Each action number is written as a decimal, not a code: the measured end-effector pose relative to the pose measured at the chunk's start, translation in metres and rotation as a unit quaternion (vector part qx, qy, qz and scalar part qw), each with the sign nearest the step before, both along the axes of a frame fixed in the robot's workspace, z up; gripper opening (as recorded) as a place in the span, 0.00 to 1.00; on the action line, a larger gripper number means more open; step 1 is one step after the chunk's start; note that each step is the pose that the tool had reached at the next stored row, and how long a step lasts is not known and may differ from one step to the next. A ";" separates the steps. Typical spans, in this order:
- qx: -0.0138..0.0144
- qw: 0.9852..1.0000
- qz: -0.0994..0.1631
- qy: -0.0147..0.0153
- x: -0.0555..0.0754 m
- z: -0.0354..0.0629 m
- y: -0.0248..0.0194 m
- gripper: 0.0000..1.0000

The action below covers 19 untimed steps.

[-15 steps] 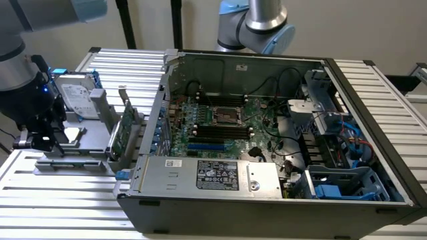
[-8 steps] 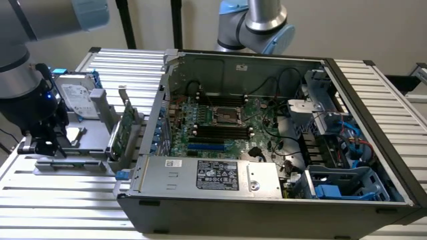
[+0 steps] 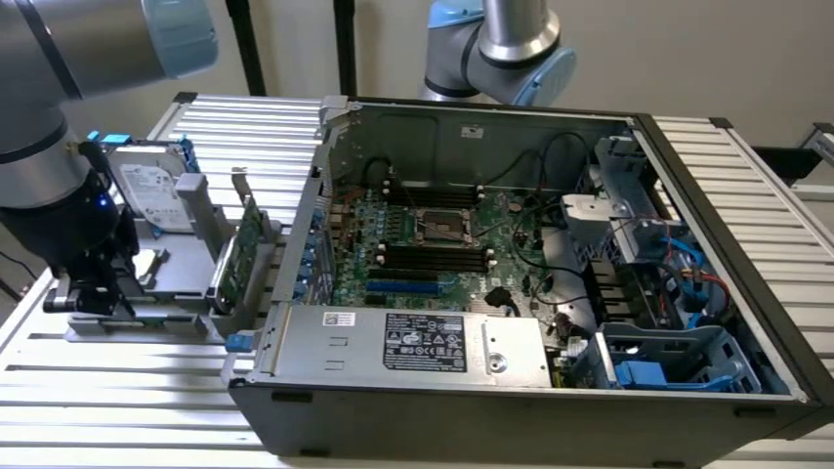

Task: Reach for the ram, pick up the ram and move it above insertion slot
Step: 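Pick up the ram and move it above insertion slot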

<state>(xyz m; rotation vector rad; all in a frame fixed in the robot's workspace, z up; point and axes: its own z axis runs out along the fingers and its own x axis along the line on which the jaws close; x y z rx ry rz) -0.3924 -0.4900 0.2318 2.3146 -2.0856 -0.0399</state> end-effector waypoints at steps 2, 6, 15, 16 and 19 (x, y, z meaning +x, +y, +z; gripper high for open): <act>0.000 1.000 0.000 0.000 0.000 -0.0036 -0.0005 0.36; 0.000 1.000 0.000 0.000 0.000 -0.0109 -0.0013 0.36; 0.000 1.000 0.000 0.000 -0.002 -0.0269 -0.0010 0.36; 0.000 1.000 0.000 0.000 -0.002 -0.0277 -0.0006 0.36; 0.000 1.000 -0.001 0.000 -0.002 -0.0290 0.0004 0.36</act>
